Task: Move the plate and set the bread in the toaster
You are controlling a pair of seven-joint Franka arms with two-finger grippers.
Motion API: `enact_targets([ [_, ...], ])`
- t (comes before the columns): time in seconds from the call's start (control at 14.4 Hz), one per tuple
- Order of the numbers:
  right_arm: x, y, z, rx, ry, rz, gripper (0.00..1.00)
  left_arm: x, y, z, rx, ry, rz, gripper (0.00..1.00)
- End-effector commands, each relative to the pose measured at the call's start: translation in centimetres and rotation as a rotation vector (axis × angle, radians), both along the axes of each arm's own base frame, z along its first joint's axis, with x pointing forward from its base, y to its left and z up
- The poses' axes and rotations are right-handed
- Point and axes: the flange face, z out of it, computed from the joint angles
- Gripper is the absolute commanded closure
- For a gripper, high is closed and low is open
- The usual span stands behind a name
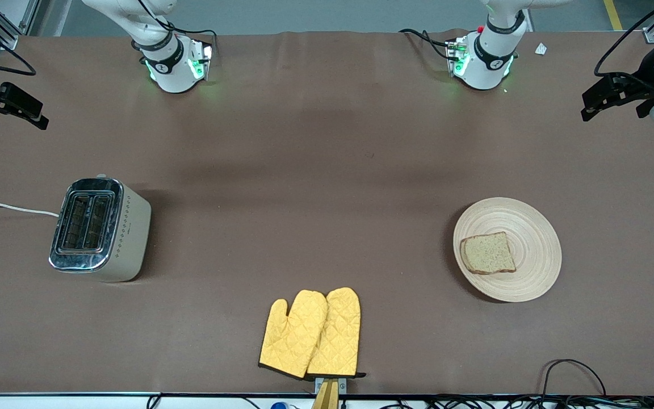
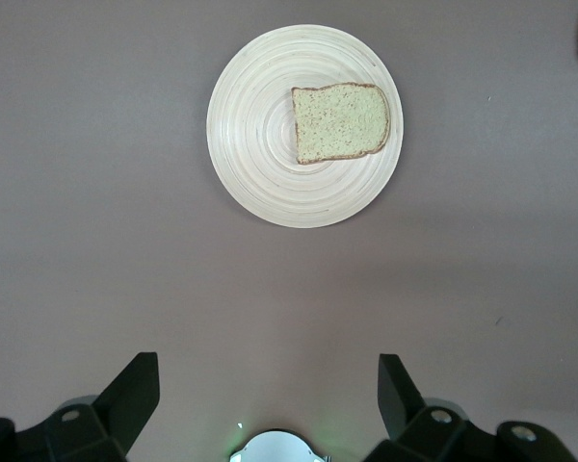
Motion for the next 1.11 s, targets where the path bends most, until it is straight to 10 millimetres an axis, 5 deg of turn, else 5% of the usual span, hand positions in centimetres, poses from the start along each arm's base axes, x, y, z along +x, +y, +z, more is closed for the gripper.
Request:
enact_targets([
  [0.0,-0.6,-0.2,0.1,0.017,-0.001,-0.005,0.00,0.3,0.2,0.4,-0.012,-0.001,-0.015,0.00],
  [0.35,-0.6,0.1,0.2,0.017,-0.003,-0.001,0.00,1.0,0.5,-0.4,-0.016,0.015,-0.012,0.00],
  [0.48,-0.6,0.1,0.1,0.017,-0.003,-0.001,0.00,2.0,2.7,-0.5,-0.089,0.012,0.021,0.00],
  [0.83,-0.6,0.5,0.2,0.017,-0.004,0.004,0.00,7.1,9.4,-6.0,-0.301,0.023,0.011,0.00],
  [1.04,-0.6,0.5,0.2,0.017,-0.004,0.004,0.00,9.7,13.7,-11.0,-0.384,0.019,-0.011,0.00],
])
